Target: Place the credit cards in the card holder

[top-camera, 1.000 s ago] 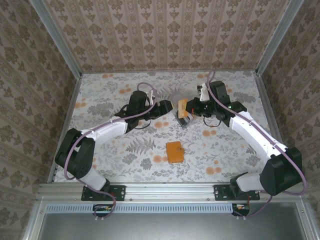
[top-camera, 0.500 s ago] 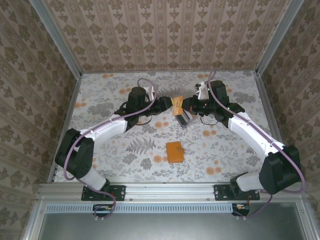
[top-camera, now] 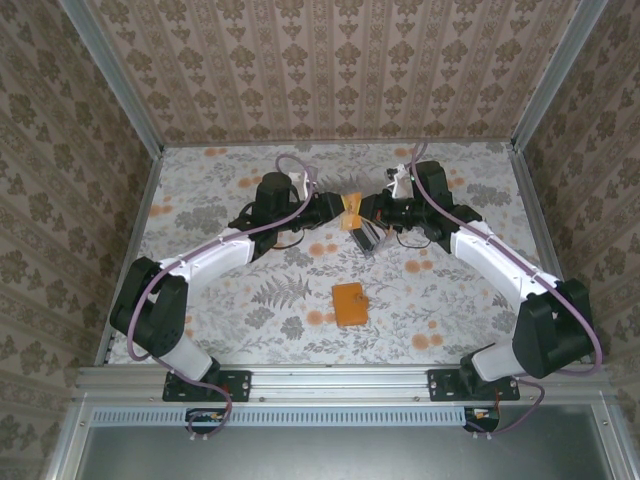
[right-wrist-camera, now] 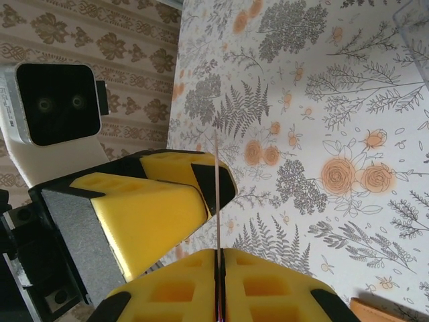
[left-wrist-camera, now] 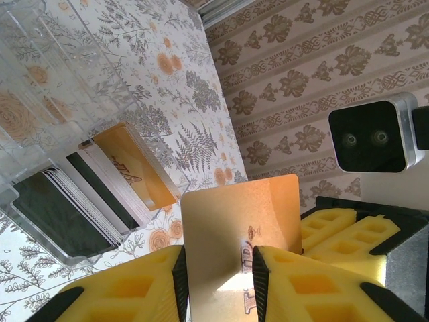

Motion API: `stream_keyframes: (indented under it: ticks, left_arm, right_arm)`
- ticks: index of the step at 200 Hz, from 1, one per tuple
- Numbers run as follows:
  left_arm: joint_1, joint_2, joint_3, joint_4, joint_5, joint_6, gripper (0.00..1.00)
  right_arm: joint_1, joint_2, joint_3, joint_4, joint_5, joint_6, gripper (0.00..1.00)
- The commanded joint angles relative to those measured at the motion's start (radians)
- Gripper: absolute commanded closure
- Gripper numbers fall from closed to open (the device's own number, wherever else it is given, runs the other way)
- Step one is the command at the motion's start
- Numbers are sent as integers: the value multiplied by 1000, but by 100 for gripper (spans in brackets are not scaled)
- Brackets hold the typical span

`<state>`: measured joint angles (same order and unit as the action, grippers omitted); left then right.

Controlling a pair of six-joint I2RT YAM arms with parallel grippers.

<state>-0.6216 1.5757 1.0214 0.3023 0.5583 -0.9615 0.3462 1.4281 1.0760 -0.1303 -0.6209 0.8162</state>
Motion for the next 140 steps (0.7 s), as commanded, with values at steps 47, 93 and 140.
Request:
stream_keyframes:
  ticks: [47, 93, 140]
  left_arm:
    - [-9, -13, 35, 37, 33, 4, 68]
    - [-9, -17, 35, 38, 31, 3, 69]
    - [-9, -19, 24, 45, 33, -6, 69]
  right_arm:
    - [-3, 17, 8, 20, -54, 15, 85]
    - [-3, 22, 20, -30, -21, -6, 85]
    - [-4, 28, 24, -52, -8, -15, 92]
